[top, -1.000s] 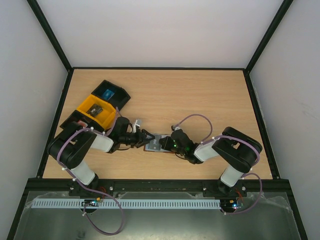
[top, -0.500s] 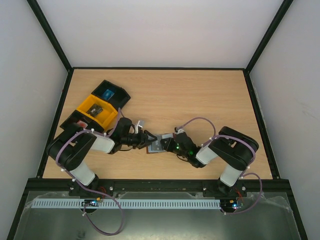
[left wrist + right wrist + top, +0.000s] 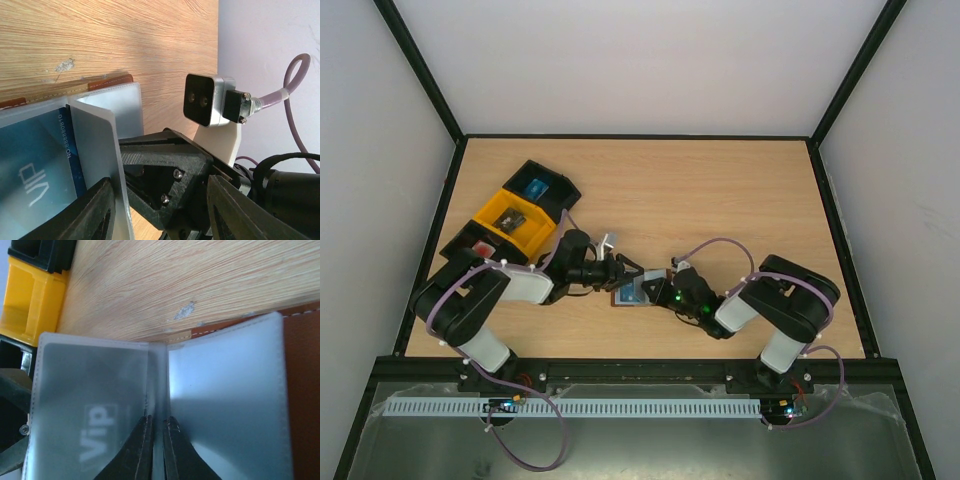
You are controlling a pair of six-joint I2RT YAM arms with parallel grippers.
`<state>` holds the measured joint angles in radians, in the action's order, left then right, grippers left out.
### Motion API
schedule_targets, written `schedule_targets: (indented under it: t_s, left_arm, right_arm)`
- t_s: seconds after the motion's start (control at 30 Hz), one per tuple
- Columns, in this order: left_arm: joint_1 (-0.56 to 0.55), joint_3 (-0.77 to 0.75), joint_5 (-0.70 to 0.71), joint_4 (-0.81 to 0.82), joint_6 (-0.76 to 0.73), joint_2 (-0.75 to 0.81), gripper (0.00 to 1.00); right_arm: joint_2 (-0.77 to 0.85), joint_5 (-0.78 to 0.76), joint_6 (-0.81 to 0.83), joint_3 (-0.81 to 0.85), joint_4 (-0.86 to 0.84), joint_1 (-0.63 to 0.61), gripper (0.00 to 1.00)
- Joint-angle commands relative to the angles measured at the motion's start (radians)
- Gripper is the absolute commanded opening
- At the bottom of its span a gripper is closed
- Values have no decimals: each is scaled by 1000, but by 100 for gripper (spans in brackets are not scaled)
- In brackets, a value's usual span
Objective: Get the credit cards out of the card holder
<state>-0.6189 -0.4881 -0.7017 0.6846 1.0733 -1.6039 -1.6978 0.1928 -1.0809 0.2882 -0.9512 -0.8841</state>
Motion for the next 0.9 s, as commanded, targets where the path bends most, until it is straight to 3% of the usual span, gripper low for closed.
schedule_targets:
  t_s: [0.0,0.3,0.6,0.87]
  left_arm:
    - [-10,-16,5,28,4,-4,53]
    - [-31,-53,9,40,7,-50,53]
    - [-63,-98,21,38,9,-90,52]
    - [-40,-78,68,-20,-25,-15,53]
  right_arm:
    - [34,5,-2,-23,10,-7,10]
    - [162,-73,28,-44,100,-7,10]
    - [525,-336,67,-112,430,-8,17]
    - [771,-342,146,-82,620,-8,26]
